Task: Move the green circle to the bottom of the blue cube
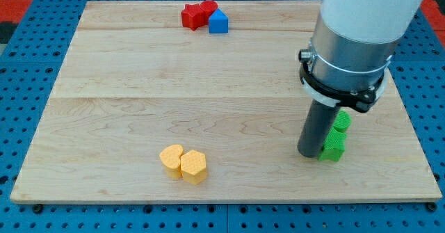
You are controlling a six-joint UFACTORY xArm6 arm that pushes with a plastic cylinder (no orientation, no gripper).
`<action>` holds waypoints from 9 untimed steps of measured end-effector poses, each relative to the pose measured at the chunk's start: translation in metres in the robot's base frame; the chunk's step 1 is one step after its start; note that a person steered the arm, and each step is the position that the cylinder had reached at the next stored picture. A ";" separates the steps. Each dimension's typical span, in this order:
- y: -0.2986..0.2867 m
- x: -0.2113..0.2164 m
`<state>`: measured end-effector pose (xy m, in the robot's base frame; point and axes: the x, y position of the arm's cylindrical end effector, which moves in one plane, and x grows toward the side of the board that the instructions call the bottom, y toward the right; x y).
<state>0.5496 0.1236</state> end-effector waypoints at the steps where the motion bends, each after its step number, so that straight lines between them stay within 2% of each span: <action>1: 0.003 0.014; 3: 0.014 0.039; 6: 0.068 -0.007; 9: 0.045 -0.027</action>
<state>0.5226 0.1686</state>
